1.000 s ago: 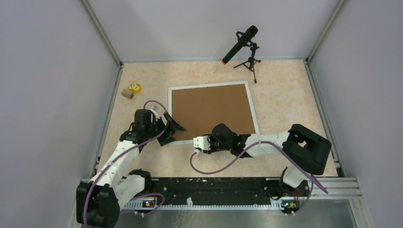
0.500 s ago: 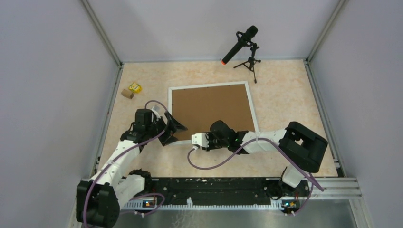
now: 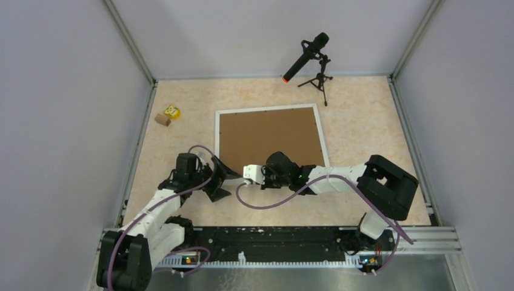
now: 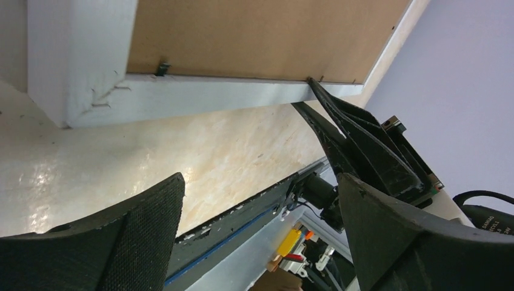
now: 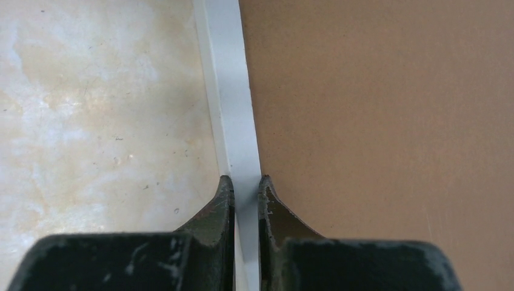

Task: Put the photo into the frame

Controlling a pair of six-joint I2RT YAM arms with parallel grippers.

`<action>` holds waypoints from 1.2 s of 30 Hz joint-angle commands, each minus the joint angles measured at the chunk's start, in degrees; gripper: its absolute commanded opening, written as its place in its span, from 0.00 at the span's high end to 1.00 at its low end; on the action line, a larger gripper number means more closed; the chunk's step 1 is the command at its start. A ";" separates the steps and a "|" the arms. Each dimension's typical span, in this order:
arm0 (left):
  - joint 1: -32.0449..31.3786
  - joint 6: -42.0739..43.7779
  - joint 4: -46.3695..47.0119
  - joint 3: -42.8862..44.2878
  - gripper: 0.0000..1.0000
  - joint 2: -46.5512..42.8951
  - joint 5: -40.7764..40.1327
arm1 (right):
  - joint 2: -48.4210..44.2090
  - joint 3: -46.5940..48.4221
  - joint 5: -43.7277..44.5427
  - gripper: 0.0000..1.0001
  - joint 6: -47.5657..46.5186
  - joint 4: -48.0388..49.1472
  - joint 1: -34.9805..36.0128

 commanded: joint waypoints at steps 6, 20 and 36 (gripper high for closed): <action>-0.42 -8.93 24.32 -9.89 0.01 -0.95 2.76 | -6.59 2.19 3.10 1.00 12.04 6.70 -0.36; -5.97 -10.27 54.40 -19.04 0.03 1.90 -16.42 | -7.89 4.23 1.66 1.00 18.62 6.22 -0.15; -5.98 -19.36 52.91 -14.72 0.59 6.51 -24.59 | -6.30 4.59 9.68 1.00 28.43 6.58 2.69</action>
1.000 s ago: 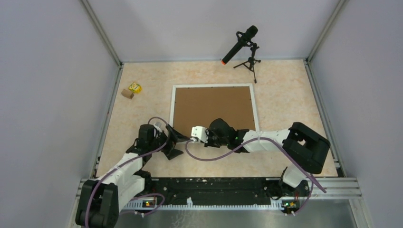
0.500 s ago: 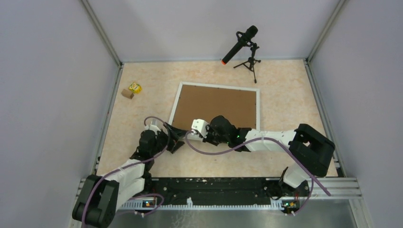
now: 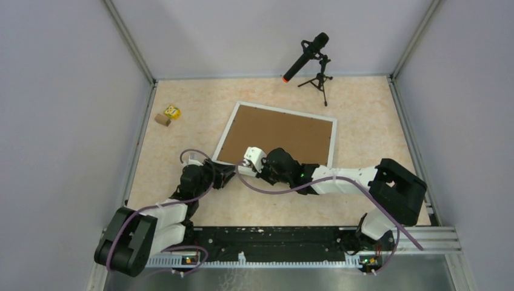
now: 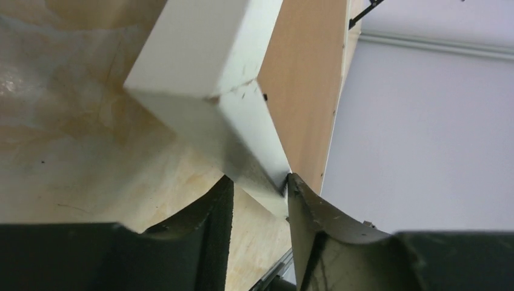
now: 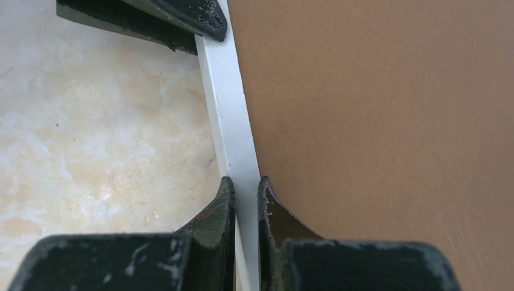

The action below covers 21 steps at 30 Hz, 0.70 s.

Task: Put the photo into the frame

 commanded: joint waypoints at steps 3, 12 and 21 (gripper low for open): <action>2.87 0.69 -6.01 4.49 0.71 -5.70 -4.88 | -0.93 4.18 4.70 0.91 10.14 4.08 1.66; 7.96 9.12 -38.54 20.83 1.00 -11.34 -4.14 | -2.90 16.36 12.63 0.19 22.89 -24.06 5.77; 8.43 18.82 -44.68 24.55 0.25 -15.18 0.27 | -4.74 14.19 19.64 0.19 25.11 -33.14 4.61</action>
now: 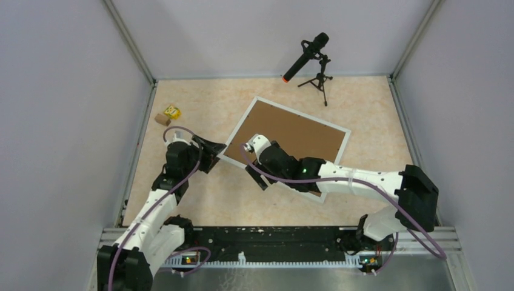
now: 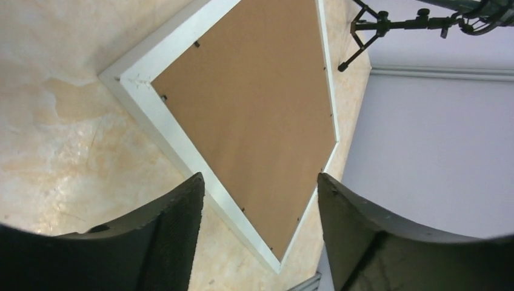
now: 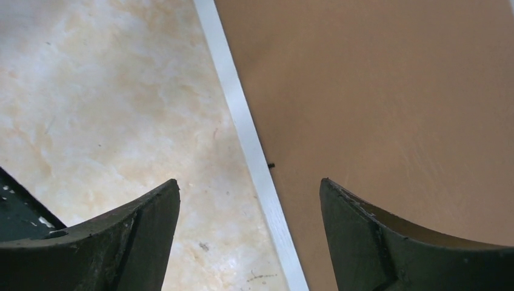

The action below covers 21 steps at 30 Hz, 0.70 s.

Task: Put the photo into the frame

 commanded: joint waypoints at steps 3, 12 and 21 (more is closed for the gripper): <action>0.29 12.12 -7.16 6.07 0.16 3.71 7.70 | 7.42 7.09 -3.04 0.30 9.53 -13.99 -5.52; 0.25 9.18 3.57 3.29 0.11 18.11 24.89 | 17.95 12.08 -8.27 0.46 3.52 -16.26 -8.27; 0.23 5.09 10.43 -1.83 0.10 21.12 24.81 | 21.24 9.38 -9.30 0.61 1.84 -14.29 -7.89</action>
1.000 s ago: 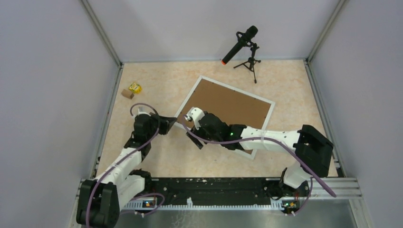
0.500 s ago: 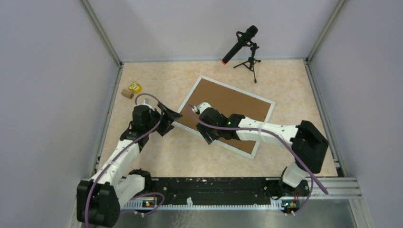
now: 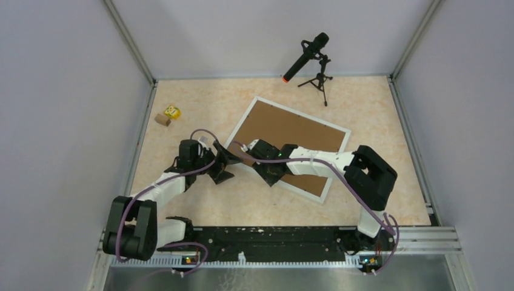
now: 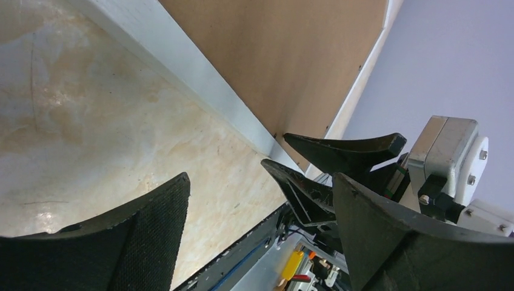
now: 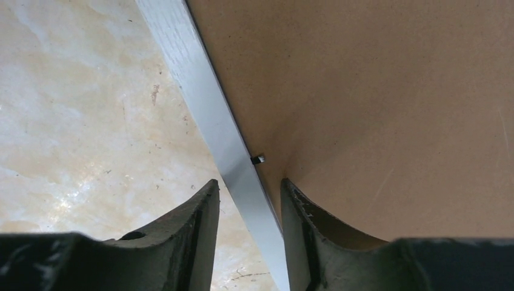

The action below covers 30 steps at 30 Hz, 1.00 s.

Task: Put the photo into the frame

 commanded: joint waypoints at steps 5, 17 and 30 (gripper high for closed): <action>0.03 -8.14 14.96 -6.66 0.09 2.75 2.80 | 1.89 -0.76 5.02 0.73 -4.18 1.84 2.31; -2.28 -13.83 32.29 -12.92 0.05 8.86 3.23 | -6.49 -2.80 6.68 1.00 -4.21 9.41 3.00; -6.30 -20.76 54.51 -18.22 0.10 15.89 -2.74 | -7.37 0.65 0.02 0.92 -2.42 4.53 2.12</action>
